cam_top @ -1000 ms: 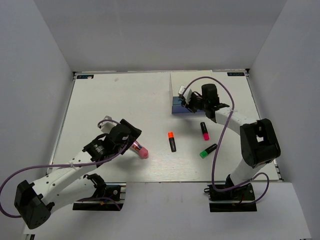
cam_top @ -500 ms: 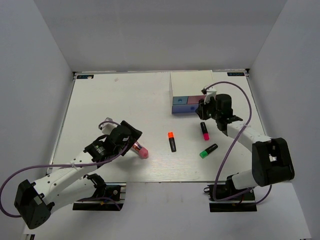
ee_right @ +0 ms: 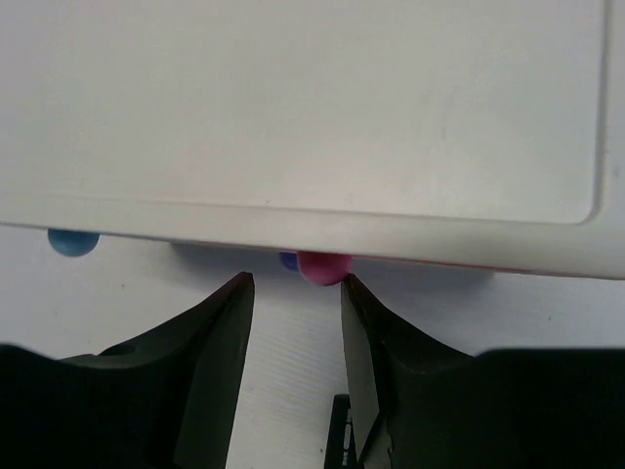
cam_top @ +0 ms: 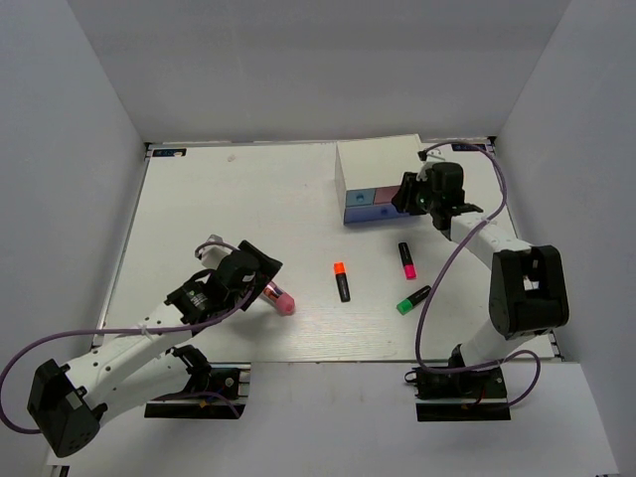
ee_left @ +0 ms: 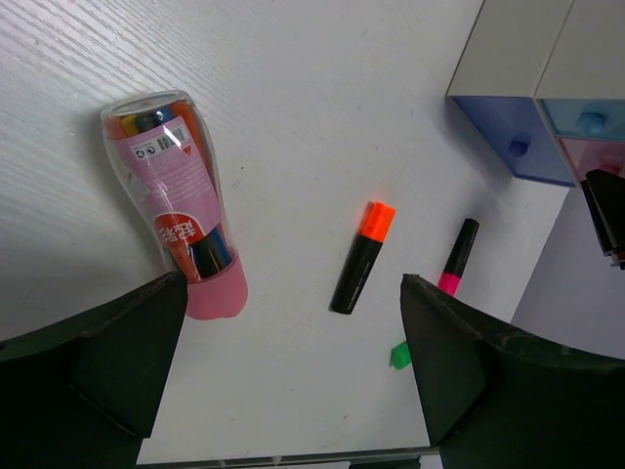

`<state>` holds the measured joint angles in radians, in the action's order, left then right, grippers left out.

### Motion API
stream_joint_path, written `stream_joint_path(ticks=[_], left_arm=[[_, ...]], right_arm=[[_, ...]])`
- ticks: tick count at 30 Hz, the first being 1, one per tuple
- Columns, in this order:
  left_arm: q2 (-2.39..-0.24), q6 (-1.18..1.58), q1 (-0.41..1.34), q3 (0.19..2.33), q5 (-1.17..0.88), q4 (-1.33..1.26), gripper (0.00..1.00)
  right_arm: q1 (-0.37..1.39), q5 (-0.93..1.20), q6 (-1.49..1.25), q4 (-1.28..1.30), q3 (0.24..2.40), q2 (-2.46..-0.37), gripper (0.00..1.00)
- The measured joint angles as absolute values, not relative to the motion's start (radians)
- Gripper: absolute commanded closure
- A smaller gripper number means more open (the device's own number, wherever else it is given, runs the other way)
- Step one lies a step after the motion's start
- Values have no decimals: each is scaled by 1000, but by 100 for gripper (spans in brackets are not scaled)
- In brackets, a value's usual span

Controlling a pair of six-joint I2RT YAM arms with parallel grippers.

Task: Sort the stationery into containers
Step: Open the drawer

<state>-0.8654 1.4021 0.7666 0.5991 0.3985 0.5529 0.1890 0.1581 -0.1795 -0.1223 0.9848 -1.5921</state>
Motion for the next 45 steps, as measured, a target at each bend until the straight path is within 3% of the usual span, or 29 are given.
stream_joint_path(ticks=[16,28,31,45], left_arm=[[-854,1412,767,595,394,561,0],[-857,1419,767,595,382,568,0],[-857,1420,767,595,378,568,0],[-900,1423,767,591,358,567,0]], right_arm=[[166,122,-204,-86,1053,-1639,58],[154,145,-172,-141,1036,-1642,89],[150,167,-168,-175,1014,-1636,92],[144,231,-189,-201,740,-1377,92]])
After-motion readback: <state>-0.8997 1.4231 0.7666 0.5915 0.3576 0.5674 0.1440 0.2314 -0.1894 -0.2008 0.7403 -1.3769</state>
